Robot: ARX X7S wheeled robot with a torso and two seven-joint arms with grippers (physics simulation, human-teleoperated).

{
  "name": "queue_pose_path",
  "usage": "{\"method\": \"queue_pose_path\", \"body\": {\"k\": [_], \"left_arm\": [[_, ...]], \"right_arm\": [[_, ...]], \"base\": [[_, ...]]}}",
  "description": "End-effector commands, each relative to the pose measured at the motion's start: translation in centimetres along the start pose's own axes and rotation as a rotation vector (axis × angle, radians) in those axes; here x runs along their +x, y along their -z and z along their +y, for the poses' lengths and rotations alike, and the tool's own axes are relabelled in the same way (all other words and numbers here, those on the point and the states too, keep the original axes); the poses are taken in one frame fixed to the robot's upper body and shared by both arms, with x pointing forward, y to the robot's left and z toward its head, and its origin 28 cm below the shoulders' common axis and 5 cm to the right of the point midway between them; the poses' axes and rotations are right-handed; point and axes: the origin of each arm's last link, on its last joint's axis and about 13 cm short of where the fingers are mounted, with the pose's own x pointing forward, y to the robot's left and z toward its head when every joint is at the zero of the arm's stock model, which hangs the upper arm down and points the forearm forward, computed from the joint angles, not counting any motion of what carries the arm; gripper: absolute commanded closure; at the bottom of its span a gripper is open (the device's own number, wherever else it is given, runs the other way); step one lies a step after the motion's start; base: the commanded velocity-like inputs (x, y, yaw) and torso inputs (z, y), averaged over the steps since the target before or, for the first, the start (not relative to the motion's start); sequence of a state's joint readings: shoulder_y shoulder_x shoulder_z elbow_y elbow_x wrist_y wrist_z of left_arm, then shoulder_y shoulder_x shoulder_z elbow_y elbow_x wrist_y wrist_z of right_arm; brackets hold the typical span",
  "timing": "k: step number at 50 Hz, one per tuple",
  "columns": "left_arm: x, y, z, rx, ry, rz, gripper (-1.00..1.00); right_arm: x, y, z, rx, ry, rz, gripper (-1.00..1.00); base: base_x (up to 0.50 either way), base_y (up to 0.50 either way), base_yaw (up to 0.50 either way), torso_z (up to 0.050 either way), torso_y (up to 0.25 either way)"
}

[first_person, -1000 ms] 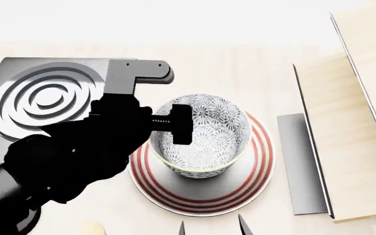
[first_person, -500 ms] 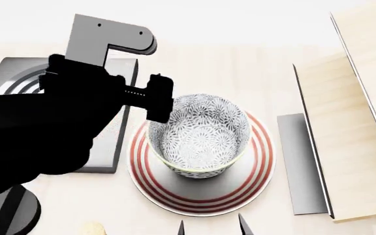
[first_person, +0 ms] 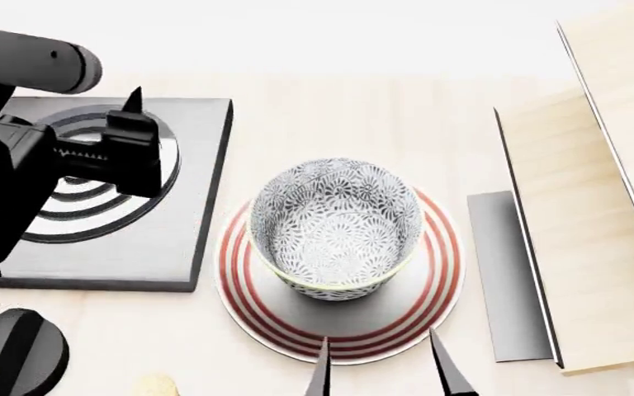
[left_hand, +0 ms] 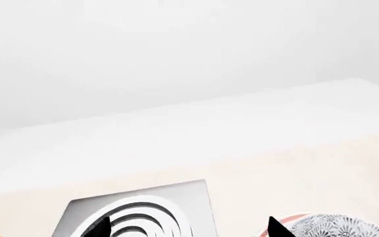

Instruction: Pick up the akita bowl and put it on the plate.

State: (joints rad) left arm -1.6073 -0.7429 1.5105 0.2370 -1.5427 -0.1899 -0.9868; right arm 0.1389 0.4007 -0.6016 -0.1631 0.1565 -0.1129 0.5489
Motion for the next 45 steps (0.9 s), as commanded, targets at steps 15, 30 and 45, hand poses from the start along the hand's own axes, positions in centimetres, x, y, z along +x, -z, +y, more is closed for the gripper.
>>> {"method": "queue_pose_path", "body": {"k": [15, 30, 45], "left_arm": [[-5.0, 4.5, 3.9, -0.044, -0.122, -0.104, -1.00], [-7.2, 5.1, 4.8, -0.077, -0.187, -0.179, -1.00], [-12.0, 3.4, 4.5, -0.082, -0.199, -0.356, -1.00]], "right_arm": [[0.4, -7.5, -1.8, -0.134, 0.089, -0.193, -1.00], [-0.5, -13.1, -2.8, -0.187, 0.143, -0.352, -1.00], [-1.4, -16.0, -3.3, -0.226, 0.182, -0.472, -1.00]], "base": [[0.00, 0.00, 0.00, 0.000, 0.000], [0.00, 0.00, 0.00, 0.000, 0.000], [0.00, 0.00, 0.00, 0.000, 0.000]]}}
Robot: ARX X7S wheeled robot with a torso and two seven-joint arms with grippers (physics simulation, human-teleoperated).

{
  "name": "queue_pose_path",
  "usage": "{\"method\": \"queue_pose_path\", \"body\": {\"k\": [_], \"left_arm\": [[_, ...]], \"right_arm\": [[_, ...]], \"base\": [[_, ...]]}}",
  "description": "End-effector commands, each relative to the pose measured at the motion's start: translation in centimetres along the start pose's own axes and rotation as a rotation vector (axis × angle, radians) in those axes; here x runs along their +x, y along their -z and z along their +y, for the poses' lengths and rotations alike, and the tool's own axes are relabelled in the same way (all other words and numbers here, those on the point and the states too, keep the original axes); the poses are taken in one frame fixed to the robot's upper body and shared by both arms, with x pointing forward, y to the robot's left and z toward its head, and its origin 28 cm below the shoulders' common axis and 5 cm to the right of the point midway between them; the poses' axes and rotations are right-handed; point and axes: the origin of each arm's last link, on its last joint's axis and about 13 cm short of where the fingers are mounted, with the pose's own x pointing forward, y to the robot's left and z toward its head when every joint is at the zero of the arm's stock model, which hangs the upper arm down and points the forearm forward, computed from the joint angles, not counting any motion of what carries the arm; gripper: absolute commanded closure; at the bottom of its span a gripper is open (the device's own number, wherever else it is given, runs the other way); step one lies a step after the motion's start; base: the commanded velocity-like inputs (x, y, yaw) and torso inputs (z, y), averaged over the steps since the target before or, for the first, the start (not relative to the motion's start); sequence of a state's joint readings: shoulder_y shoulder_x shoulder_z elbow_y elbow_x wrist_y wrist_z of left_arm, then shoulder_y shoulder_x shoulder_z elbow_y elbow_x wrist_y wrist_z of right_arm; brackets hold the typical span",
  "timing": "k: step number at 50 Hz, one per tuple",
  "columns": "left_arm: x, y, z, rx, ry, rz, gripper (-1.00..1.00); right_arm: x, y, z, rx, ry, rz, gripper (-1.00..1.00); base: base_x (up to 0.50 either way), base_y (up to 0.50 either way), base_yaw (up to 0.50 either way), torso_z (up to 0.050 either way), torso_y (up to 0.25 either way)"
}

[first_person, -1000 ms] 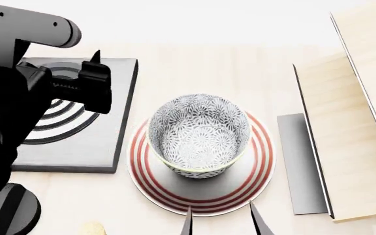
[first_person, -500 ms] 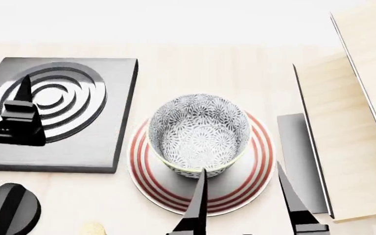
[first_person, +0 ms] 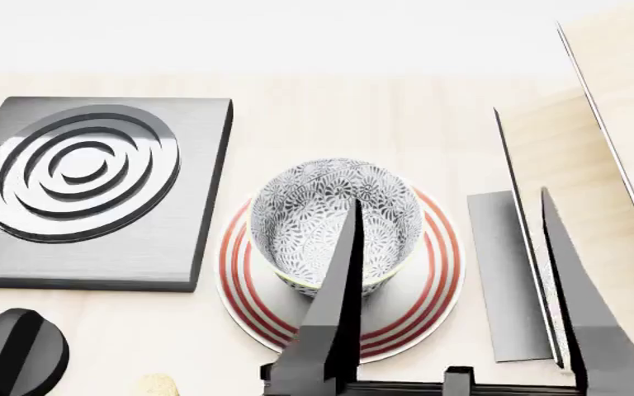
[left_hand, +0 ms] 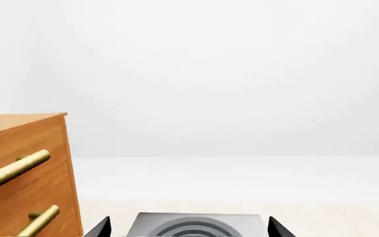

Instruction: Pick up the akita bowl and put it on the plate.

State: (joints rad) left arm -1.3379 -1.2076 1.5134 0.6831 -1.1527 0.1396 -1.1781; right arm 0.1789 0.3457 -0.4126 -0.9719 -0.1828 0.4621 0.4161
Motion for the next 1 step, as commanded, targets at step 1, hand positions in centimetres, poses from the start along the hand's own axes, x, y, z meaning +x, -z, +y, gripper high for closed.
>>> {"method": "queue_pose_path", "body": {"k": [1], "left_arm": [[-2.97, -1.85, 0.37, -0.016, -0.009, -0.120, -1.00]], "right_arm": [[-0.26, -1.99, -1.31, -0.061, 0.038, -0.046, -1.00]], "base": [[0.00, 0.00, 0.00, 0.000, 0.000]]}}
